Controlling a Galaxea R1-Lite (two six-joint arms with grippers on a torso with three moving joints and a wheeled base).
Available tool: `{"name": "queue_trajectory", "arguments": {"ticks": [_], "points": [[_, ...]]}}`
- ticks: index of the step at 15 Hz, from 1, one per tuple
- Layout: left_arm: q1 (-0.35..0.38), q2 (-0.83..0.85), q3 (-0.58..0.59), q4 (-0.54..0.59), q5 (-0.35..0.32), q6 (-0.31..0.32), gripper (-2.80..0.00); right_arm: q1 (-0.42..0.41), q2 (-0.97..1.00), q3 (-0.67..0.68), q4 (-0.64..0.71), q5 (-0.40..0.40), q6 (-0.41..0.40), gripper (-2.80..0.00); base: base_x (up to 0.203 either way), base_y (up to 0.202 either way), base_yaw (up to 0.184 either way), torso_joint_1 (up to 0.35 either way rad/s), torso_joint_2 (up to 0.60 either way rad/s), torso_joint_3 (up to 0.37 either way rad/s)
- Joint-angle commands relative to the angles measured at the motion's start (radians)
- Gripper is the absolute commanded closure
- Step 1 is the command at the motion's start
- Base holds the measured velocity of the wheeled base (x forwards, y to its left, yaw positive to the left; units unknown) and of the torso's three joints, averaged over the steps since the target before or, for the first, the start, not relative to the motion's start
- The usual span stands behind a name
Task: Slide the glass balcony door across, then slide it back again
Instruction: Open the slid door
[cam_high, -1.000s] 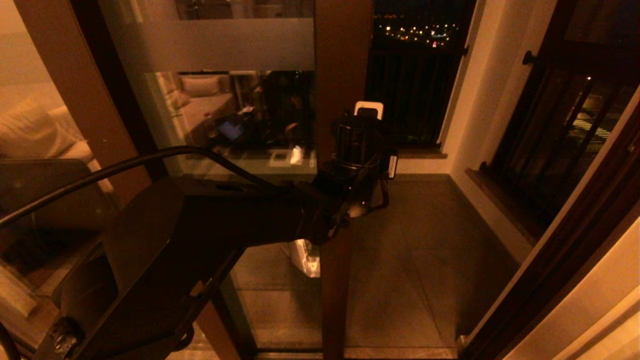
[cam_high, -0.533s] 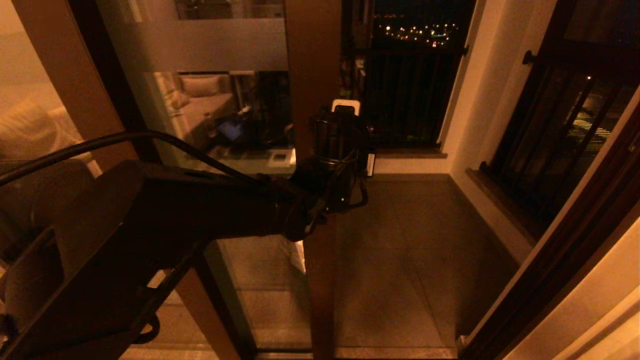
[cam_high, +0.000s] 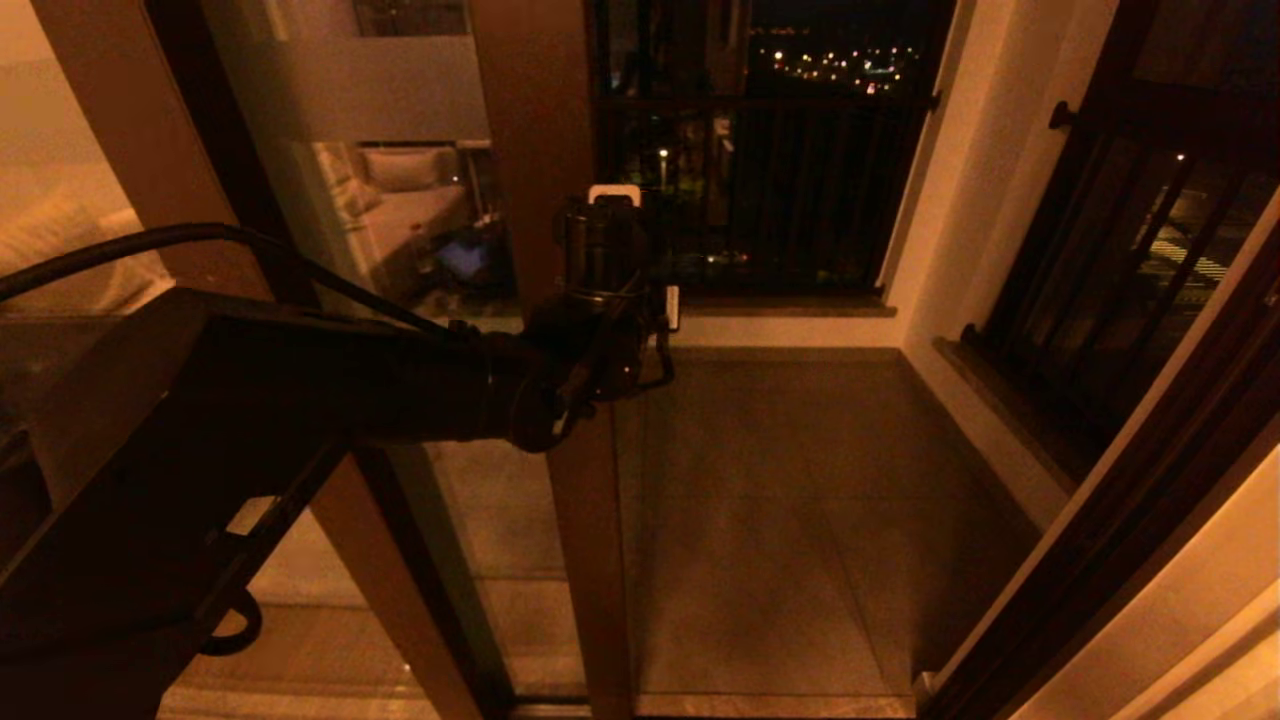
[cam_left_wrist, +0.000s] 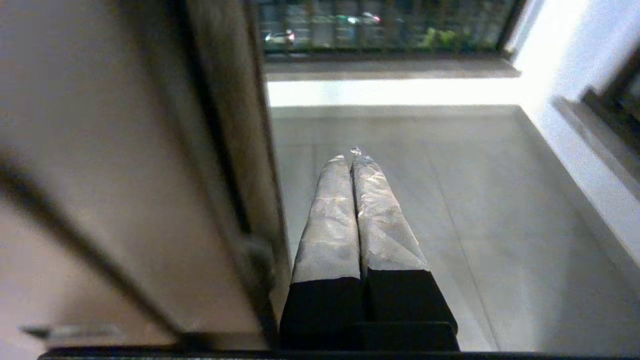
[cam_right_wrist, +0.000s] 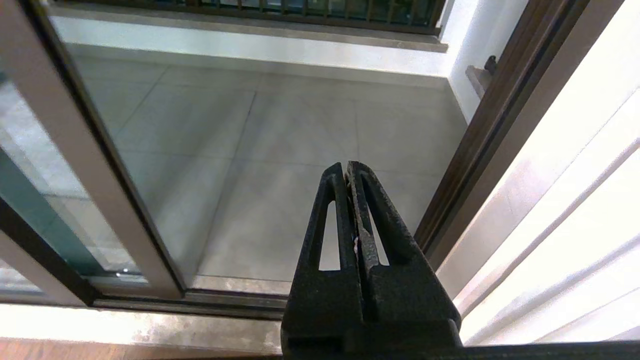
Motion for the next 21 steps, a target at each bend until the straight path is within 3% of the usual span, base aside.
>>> {"name": "queue_trajectory", "arguments": {"ticks": [1,7,21], "points": [[0.01,-0.018,0.009,-0.006,-0.008,0.0,0.0,0.002,0.001,0.0,0.0,0.001,-0.001,0.0,0.0,0.0,0.0,0.0,0.0,0.0],[0.036,-0.104,0.151,-0.008,-0.008,-0.01,0.0,0.001,0.001,0.0,0.0,0.001,-0.001,0.0,0.0,0.0,0.0,0.0,0.0,0.0],[0.131,-0.179,0.254,-0.008,-0.008,-0.025,0.0,0.002,0.001,0.0,0.0,0.001,-0.001,0.0,0.0,0.0,0.0,0.0,0.0,0.0]]}}
